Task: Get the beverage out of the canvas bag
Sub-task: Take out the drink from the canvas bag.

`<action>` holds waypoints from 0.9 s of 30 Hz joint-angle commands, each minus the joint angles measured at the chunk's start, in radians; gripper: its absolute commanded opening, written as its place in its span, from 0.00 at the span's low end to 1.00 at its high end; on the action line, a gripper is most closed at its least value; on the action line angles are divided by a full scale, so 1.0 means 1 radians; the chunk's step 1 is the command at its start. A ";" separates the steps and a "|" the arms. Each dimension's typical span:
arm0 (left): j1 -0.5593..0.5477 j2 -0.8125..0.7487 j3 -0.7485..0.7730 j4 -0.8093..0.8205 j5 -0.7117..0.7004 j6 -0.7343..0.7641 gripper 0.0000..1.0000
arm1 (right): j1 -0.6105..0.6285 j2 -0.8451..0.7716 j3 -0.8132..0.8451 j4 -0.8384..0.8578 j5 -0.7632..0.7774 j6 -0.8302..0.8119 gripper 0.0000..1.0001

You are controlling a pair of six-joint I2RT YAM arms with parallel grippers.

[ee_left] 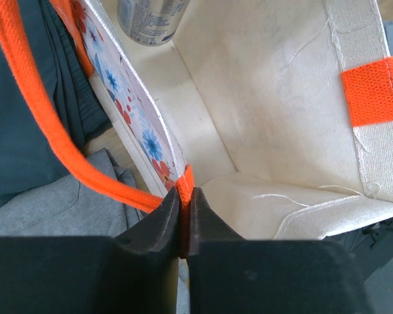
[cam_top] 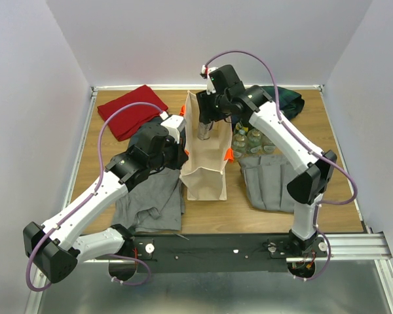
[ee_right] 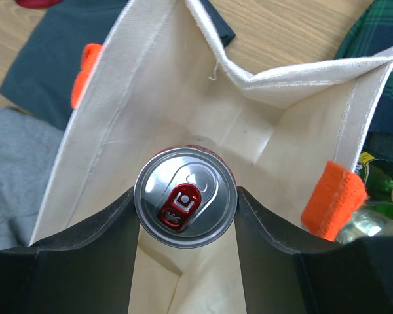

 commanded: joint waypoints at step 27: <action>0.002 -0.077 -0.009 0.003 -0.002 -0.029 0.98 | 0.010 -0.221 0.077 -0.027 -0.005 -0.005 0.01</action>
